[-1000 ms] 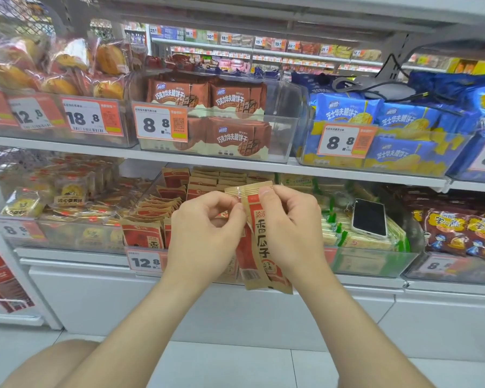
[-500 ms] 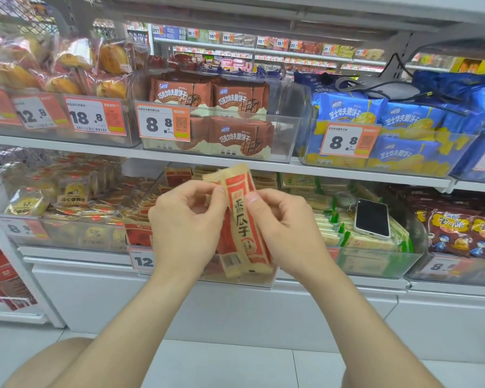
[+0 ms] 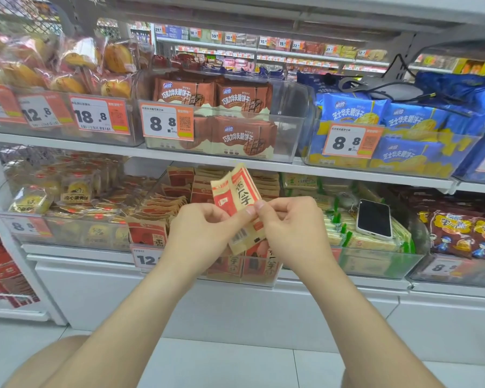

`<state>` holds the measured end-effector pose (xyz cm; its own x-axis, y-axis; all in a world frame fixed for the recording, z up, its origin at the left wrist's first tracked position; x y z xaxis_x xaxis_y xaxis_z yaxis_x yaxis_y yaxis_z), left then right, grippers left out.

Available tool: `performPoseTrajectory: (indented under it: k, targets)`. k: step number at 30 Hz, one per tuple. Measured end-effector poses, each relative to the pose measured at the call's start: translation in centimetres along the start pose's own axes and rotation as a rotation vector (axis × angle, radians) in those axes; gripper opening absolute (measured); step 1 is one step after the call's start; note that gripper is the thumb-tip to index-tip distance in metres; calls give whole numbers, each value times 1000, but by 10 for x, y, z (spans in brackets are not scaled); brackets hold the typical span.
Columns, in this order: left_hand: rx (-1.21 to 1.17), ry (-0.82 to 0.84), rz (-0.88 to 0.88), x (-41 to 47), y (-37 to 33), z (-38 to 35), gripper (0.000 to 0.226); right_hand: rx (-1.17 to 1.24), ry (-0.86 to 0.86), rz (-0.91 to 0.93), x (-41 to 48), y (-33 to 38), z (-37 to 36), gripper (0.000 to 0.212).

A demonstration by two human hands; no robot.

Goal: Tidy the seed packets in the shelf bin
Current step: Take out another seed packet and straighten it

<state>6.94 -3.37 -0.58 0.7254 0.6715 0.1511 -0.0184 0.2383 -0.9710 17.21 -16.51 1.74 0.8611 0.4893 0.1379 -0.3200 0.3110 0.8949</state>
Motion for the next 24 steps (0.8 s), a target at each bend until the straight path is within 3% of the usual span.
performPoseTrajectory:
  k: [5,9,13,16,20,24]
  targets:
    - [-245,229,140,-10,-5,-11,51,63,-215,109,0,2,10,30]
    - [-447,301,152,-13,-8,-18,46,172,-244,267,-6,8,12,30]
    - [-583,258,136,-9,-8,-19,46,184,-202,295,-10,10,7,21]
    - [-609,224,137,-7,-7,-18,35,156,-199,292,-12,10,3,22]
    - [-559,135,124,-7,-9,-15,24,176,-209,289,-14,13,3,19]
    - [-380,79,99,-4,-7,-6,14,-2,-209,267,-9,6,-1,31]
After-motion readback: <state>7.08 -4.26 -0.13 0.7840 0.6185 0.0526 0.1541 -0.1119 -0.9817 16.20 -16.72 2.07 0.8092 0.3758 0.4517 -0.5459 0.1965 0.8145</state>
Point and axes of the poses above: each hand's wrist, its own x-axis towards the middle knuckle, its own z-axis out of the back of the hand, y = z × x, the point moved 3 cm from there along x, towards the middle knuckle, and after that the axes turned 7 degrees about -z, right-handed, at the moved point
